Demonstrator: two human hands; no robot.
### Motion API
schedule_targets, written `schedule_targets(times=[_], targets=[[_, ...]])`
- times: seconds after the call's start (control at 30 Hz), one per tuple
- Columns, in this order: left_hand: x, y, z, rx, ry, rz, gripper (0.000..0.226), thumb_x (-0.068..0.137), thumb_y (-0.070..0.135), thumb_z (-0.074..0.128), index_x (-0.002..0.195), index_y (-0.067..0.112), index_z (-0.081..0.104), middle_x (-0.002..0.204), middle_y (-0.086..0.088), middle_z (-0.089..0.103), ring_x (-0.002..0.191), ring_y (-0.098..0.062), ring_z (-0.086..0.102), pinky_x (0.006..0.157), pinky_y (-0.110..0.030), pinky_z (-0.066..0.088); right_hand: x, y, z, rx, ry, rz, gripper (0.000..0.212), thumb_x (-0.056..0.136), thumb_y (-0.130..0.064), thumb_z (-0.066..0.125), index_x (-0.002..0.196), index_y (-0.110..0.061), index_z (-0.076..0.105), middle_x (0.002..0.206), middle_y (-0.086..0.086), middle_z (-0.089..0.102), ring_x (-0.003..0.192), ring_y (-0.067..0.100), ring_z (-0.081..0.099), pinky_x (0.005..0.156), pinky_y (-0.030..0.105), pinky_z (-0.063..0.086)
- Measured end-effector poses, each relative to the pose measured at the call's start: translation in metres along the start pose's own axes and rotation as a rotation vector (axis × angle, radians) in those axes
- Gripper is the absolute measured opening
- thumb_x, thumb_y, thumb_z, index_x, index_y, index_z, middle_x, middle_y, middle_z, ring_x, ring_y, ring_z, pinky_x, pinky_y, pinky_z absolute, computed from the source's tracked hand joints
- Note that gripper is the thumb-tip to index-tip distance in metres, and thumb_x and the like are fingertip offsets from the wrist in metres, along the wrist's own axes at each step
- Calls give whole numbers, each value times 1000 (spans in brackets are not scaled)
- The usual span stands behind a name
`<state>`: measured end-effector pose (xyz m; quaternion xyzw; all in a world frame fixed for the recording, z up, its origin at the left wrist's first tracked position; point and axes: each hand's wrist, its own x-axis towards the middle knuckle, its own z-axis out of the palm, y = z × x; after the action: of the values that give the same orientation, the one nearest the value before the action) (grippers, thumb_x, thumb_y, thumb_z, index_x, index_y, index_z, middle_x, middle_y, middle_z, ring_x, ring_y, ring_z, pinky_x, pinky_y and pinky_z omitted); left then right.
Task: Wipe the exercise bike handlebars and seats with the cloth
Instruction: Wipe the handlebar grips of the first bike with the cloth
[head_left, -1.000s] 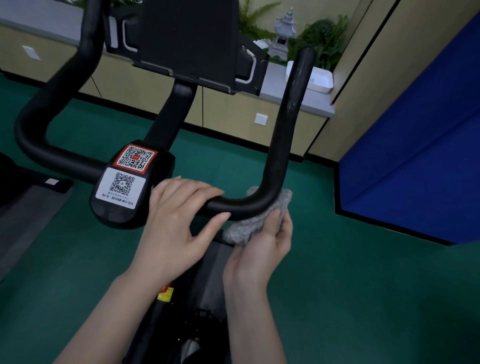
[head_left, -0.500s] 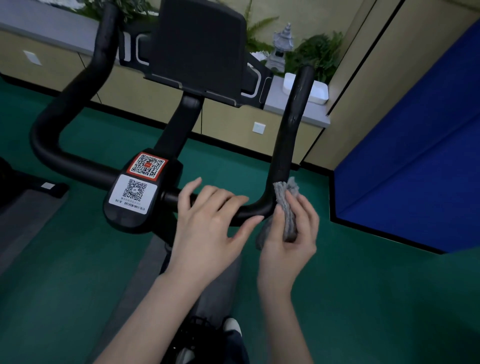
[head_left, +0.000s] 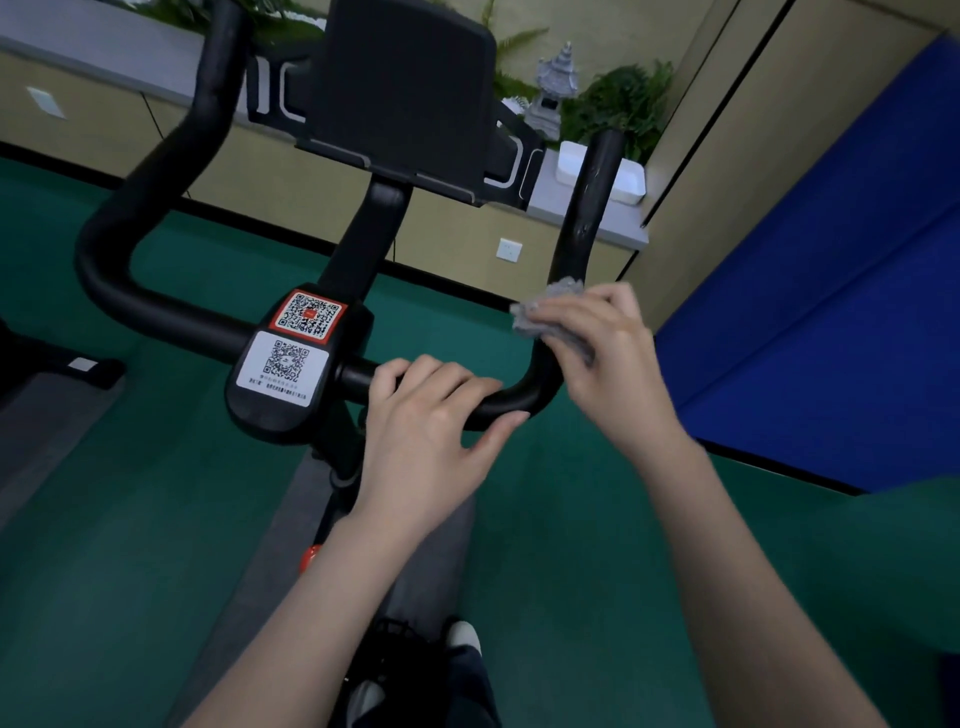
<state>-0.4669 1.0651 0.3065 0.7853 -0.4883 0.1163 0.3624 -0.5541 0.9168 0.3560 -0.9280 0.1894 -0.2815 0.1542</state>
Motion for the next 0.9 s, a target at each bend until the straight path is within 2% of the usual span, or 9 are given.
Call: schedule_targets(times=[0.07,0.13,0.23,0.3,0.47,0.57,0.63,0.8,0.9], targets=[[0,0,-1,-5,-3,-11,32,87,50,58,91,22,73,82,11,66,81,-16,58,85,-29,28,14,0,-4,-30,-67,5,21,86,0,64,105,-6,72,103,2,70,98,16,38,85,5,28],[-1,1,-1,-3,-11,-26,32,86,51,58,90,23,73,81,11,65,81,-16,58,85,-29,28,20,-2,-7,-52,-201,-47,20,86,0,64,102,-8,73,100,-2,70,98,15,39,84,5,28],[0,4,-2,-3,-22,-43,31,85,50,58,89,23,73,79,11,65,81,-17,58,86,-30,28,32,-3,-15,-71,-483,-133,20,87,-2,62,101,-13,73,95,-10,66,100,16,42,84,13,32],[0,5,-2,-6,-32,-50,31,85,51,58,89,23,73,80,10,65,81,-17,58,86,-31,28,47,-1,-21,-100,-606,-150,21,89,-4,59,103,-15,72,93,-10,66,101,17,42,86,20,36],[5,14,-5,-9,-46,-159,46,82,63,49,85,25,73,78,11,67,85,-16,59,96,-31,25,66,0,-21,-163,-688,-191,22,91,-6,55,102,-14,72,85,-11,65,102,18,41,87,27,38],[16,25,-2,37,-51,-244,55,80,70,42,89,25,73,82,10,68,90,-14,59,106,-34,22,70,2,-20,-166,-823,-215,21,90,-12,56,101,-22,71,96,-1,65,104,14,43,92,27,39],[22,31,3,77,-57,-253,54,81,69,44,92,25,72,83,10,68,92,-14,60,109,-35,22,79,8,-23,-182,-827,-238,22,92,-12,55,104,-21,70,99,1,67,104,16,43,93,30,39],[33,47,17,142,-81,-301,53,88,64,40,97,21,69,85,6,69,89,-17,61,113,-35,18,92,28,-26,-163,-661,-292,20,94,-10,54,105,-13,70,102,-5,68,97,19,41,85,25,34],[40,53,26,137,-92,-330,44,87,59,48,96,20,67,82,4,68,82,-19,63,109,-34,25,84,38,-25,-57,-635,-343,18,91,-8,58,102,-13,72,97,-11,67,96,16,42,84,12,32]])
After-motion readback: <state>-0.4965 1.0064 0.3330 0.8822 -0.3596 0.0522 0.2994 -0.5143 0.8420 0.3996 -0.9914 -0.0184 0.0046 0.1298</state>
